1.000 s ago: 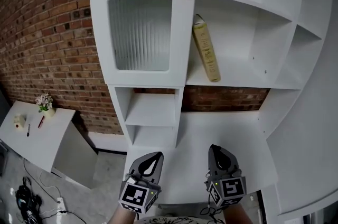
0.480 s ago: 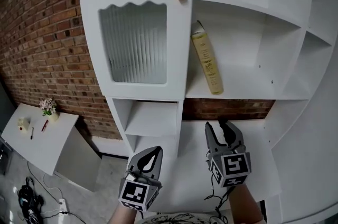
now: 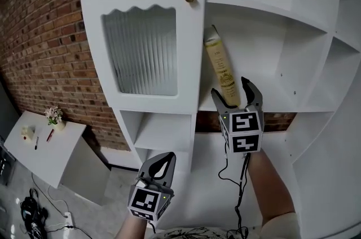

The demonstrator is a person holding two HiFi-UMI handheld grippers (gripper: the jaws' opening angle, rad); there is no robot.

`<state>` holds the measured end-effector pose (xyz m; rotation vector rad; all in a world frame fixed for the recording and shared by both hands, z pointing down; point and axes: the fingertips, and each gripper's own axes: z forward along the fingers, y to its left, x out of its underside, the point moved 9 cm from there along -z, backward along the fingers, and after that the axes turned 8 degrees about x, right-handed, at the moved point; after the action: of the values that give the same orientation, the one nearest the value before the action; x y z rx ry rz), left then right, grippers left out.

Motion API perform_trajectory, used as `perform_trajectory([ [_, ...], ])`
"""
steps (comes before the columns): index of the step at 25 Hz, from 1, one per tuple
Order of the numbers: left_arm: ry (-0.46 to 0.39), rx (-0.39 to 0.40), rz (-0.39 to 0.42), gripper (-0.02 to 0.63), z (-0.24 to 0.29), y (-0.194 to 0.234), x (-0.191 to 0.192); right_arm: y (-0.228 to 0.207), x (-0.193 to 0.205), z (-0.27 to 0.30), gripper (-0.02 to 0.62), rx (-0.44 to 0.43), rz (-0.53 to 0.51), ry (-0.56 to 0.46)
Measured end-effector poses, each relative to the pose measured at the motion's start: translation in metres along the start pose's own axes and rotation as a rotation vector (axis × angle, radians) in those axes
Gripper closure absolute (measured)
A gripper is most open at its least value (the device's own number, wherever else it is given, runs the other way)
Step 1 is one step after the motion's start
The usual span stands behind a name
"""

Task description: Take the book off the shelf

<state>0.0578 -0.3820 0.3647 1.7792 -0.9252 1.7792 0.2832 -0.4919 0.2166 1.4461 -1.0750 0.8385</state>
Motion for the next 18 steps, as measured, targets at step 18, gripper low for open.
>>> perform_trajectory([
  [18,0.010,-0.035,-0.039,0.591,-0.003,0.024,0.006,-0.001,-0.008,0.078,0.350,0.074,-0.107,0.179],
])
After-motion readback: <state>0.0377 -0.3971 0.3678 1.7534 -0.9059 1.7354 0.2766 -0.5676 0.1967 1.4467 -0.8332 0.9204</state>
